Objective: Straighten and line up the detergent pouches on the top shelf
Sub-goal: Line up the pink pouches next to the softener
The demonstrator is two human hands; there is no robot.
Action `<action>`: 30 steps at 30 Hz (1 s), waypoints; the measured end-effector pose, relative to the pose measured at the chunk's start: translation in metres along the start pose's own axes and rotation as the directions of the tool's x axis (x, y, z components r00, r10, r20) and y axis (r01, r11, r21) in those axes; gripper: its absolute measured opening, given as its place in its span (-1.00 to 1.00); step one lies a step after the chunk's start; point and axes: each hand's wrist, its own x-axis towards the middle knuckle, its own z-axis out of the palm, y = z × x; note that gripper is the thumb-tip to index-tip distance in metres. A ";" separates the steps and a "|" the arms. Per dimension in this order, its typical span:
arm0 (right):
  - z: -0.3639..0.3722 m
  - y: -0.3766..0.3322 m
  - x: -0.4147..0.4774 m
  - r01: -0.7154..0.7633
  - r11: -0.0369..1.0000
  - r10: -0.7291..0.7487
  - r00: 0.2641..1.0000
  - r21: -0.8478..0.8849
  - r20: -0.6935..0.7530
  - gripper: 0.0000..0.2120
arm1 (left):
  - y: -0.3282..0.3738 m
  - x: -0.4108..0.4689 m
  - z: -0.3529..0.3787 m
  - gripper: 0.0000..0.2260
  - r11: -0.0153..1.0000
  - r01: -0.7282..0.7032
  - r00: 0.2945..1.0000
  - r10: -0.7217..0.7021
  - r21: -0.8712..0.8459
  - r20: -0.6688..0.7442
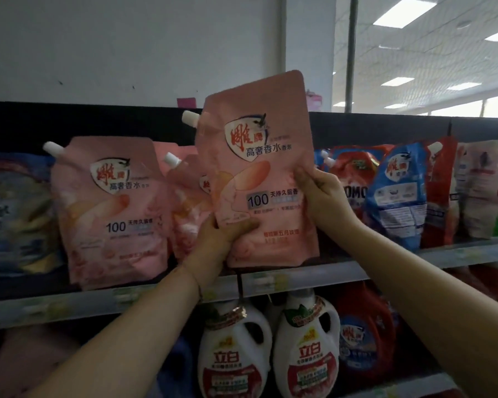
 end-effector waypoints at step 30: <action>0.109 0.084 0.002 0.670 0.497 -0.169 0.698 -0.552 0.696 -0.27 | -0.002 0.021 -0.104 -0.01 -0.396 -0.296 0.871 0.261 0.869 0.416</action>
